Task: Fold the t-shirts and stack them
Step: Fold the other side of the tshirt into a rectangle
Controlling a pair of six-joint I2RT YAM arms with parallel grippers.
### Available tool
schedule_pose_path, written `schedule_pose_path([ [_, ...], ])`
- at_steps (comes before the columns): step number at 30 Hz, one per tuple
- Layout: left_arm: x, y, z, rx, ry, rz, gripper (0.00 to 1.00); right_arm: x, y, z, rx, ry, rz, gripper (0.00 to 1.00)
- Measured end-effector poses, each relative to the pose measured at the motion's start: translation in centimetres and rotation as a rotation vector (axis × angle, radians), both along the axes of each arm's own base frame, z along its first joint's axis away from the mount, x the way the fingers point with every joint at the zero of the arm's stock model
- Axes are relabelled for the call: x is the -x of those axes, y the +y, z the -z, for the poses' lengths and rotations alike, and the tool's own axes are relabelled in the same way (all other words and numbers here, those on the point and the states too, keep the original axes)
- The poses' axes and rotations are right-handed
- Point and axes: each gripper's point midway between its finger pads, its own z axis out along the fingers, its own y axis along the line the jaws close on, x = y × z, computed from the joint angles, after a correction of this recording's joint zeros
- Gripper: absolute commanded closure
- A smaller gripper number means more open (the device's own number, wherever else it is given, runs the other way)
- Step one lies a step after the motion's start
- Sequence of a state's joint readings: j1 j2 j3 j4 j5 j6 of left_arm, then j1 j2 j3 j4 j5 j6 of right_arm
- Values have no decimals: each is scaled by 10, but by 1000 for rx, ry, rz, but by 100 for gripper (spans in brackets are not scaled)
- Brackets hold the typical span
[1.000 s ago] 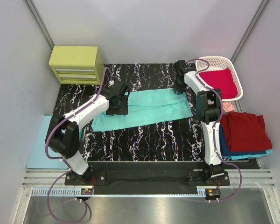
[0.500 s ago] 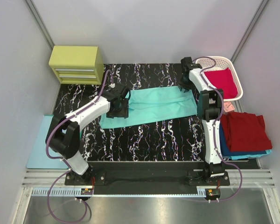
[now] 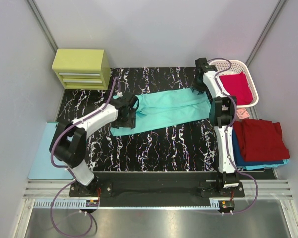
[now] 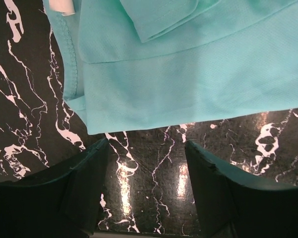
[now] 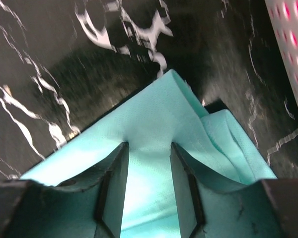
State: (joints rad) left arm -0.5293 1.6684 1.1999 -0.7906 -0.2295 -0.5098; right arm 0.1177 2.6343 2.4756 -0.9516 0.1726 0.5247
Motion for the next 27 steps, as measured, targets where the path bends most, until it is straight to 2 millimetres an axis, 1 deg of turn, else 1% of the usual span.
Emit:
schedule_pose_path([
  [3,-1,3,12,-31,24,-4,33,13,2,-6,1,22,-9,52],
  [5,-3,3,24,-57,53,-6,34,20,7,-19,-2,22,-20,52],
  [6,-5,4,30,-68,68,-10,35,25,10,-28,-2,15,-28,51],
  [8,-12,3,41,-80,89,-17,36,35,21,-55,-6,-12,-51,51],
  [10,-22,3,50,-81,105,-33,37,47,34,-88,-14,-65,-82,51],
  [12,-34,4,49,-70,103,-55,37,62,49,-122,-26,-127,-115,51],
  [14,-49,6,49,-59,88,-77,37,79,61,-151,-40,-186,-144,50],
  [16,-61,9,50,-55,82,-98,37,96,70,-171,-57,-236,-167,50],
  [17,-66,10,50,-53,78,-107,37,103,71,-175,-60,-245,-172,50],
  [18,-71,12,50,-51,75,-116,37,111,70,-178,-63,-254,-176,50],
  [20,-75,16,50,-49,71,-130,37,124,67,-172,-61,-240,-174,50],
  [21,-75,18,50,-50,73,-137,37,129,64,-165,-56,-225,-171,50],
  [25,-76,24,50,-54,69,-155,37,147,57,-127,-32,-134,-167,49],
  [27,-73,30,50,-60,65,-167,36,154,55,-115,-25,-103,-167,49],
])
